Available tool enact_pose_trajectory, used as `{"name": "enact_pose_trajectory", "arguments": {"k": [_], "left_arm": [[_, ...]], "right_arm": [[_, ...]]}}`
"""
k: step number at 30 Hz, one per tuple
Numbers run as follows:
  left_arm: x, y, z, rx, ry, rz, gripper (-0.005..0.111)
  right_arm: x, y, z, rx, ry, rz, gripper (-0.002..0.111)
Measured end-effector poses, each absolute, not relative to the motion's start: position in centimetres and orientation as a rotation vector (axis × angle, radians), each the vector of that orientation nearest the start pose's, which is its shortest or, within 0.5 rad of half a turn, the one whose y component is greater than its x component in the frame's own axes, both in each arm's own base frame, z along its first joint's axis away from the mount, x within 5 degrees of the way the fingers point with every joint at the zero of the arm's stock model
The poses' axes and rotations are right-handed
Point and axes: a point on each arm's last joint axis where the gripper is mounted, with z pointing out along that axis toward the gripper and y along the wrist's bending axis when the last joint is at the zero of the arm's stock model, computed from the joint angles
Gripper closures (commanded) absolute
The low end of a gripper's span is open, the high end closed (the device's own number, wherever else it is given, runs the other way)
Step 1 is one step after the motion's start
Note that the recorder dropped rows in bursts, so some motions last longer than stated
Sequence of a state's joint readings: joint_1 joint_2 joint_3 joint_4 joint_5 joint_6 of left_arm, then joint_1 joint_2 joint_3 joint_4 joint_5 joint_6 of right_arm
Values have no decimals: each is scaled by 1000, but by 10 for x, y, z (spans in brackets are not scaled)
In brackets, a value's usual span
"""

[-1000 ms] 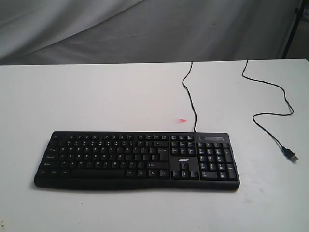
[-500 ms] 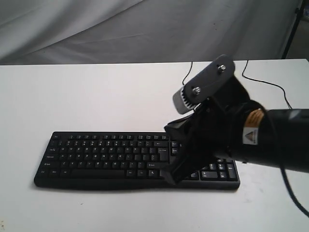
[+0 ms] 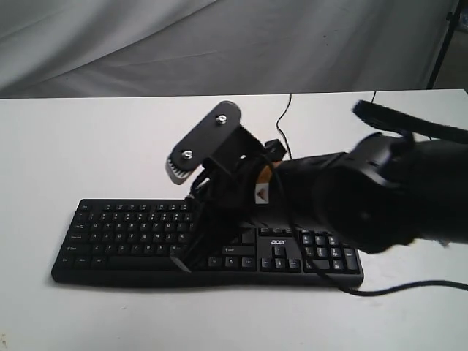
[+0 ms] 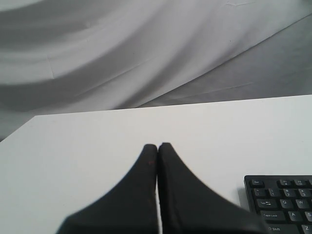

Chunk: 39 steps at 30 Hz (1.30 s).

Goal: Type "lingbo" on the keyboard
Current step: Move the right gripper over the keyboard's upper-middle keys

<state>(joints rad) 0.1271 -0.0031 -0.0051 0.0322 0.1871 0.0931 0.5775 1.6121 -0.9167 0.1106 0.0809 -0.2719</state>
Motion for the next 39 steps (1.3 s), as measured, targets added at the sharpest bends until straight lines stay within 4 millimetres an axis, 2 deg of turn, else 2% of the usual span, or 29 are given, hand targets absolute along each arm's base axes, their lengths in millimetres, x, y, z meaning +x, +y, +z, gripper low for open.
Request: {"name": "enact_pose_trajectory", "arguments": {"k": [5, 9, 13, 20, 25, 30, 39], "left_arm": [[55, 8, 198, -7, 1666, 196, 106], [55, 8, 198, -7, 1666, 196, 106], [55, 8, 198, -7, 1666, 196, 106], [55, 8, 198, -7, 1666, 196, 106], [55, 8, 198, -7, 1666, 196, 106], [55, 8, 198, -7, 1666, 196, 106], [55, 8, 198, -7, 1666, 196, 106]], "right_arm": [[312, 204, 200, -922, 2114, 184, 108], [322, 211, 179, -968, 2132, 161, 108], [326, 213, 161, -980, 2149, 152, 108], [333, 217, 144, -1017, 2101, 121, 108], [331, 214, 131, -1037, 2070, 97, 108], [325, 209, 124, -1025, 2061, 91, 108], [331, 198, 123, -987, 2078, 74, 108]]}}
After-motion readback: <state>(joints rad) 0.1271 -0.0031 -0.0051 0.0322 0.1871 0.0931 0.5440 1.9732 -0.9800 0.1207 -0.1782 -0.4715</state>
